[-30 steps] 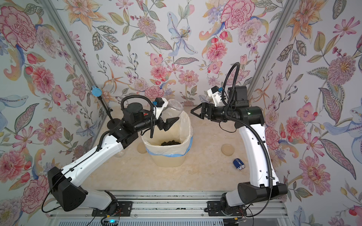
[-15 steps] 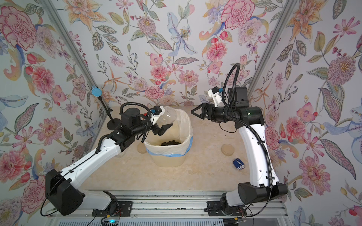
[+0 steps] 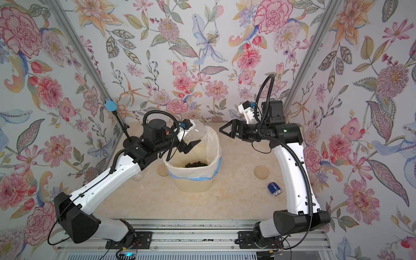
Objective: Empty moldy tea leaves from jars
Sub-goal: Pour the moldy tea leaves from the jar into the trash bin, then place the jar at the center of the board.
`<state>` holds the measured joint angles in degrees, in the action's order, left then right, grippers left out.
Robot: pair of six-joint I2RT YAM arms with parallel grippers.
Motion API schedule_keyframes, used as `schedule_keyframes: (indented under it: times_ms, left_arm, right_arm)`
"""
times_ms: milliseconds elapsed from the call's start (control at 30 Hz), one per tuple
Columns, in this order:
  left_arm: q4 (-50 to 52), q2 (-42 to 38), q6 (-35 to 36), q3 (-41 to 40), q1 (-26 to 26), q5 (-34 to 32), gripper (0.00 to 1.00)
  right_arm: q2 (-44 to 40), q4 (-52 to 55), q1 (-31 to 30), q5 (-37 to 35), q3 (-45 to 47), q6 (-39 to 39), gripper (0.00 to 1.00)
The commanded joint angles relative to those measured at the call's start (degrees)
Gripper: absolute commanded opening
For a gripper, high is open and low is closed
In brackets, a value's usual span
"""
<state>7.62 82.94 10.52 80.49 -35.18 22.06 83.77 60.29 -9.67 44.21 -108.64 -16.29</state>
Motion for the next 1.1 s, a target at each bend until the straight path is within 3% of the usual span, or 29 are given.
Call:
schedule_keyframes:
  times_ms: [0,200,467,633,800,1067]
  left_arm:
    - [-13.6,-3.9,-10.1,-2.4,2.5,6.6,0.46]
    - [-17.1,-3.5,-18.0,-2.1,3.2,8.8,0.46]
    - [-14.3,-3.4,-30.2,2.1,3.4,10.7,0.45]
    - [-5.8,-4.3,-24.9,5.4,2.3,10.0,0.45]
    - [0.7,-3.2,-21.2,8.8,1.2,10.8,0.44]
    - [11.2,0.3,-12.4,15.4,-0.7,7.7,0.44]
  right_arm:
    - [-1.4,-2.1,-0.7,0.9,0.8,0.6,1.0]
    - [-3.5,-5.7,-1.9,-0.3,4.0,0.5,1.0]
    - [-4.1,-11.1,-3.2,-0.9,5.2,-1.3,1.0]
    - [-4.4,-17.7,-5.4,-0.6,7.4,-4.4,1.0]
    - [-1.7,-17.9,-10.2,-3.2,4.3,-4.1,1.0]
    - [-0.8,-22.2,-12.2,-2.2,3.1,-7.3,1.0]
